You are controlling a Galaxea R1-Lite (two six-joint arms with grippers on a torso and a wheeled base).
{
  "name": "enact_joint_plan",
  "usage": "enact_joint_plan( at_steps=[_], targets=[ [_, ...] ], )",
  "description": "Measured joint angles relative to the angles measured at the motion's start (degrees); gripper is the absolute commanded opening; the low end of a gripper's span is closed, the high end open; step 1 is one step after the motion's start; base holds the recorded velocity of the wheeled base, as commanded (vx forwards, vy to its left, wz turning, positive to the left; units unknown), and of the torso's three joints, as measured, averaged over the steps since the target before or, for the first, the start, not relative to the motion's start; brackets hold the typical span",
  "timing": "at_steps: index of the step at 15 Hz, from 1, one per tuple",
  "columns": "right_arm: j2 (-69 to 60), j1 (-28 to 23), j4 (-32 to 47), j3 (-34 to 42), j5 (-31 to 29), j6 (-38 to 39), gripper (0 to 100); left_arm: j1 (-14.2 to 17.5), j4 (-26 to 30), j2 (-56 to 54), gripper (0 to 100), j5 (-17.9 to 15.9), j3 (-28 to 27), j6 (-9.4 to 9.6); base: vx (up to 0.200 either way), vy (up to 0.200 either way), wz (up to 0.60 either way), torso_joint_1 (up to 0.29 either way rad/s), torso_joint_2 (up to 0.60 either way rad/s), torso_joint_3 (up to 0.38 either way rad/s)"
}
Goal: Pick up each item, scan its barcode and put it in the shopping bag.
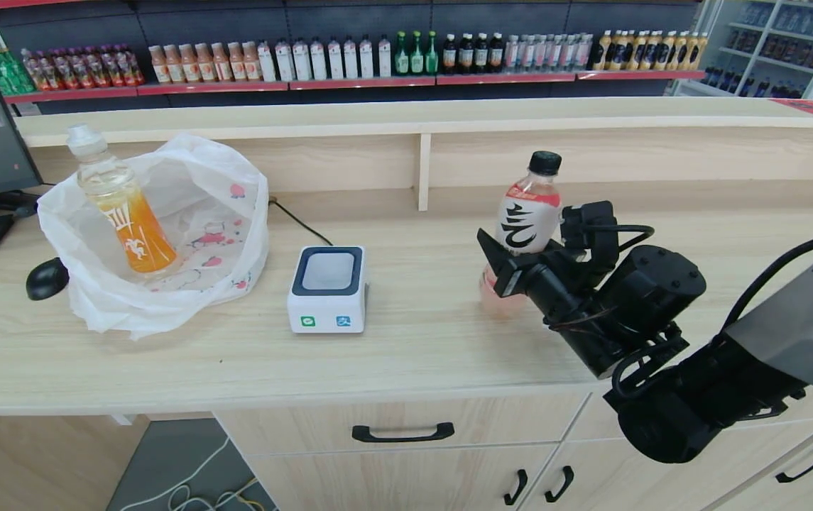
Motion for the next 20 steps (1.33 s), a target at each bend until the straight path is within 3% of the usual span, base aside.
enact_joint_plan(
  at_steps=[9, 20],
  targets=[
    [-7.92, 0.39, -0.09, 6.36, 0.10, -0.02, 0, 0.00, 0.00, 0.00, 100, 0.00, 0.00, 0.00, 0.000, 0.000, 0.00, 0.000, 0.00, 0.000],
    [-24.62, 3.12, -0.13, 22.36, 0.11, -0.02, 0, -0.02, 0.00, 0.00, 100, 0.00, 0.00, 0.00, 0.000, 0.000, 0.00, 0.000, 0.00, 0.000]
  ],
)
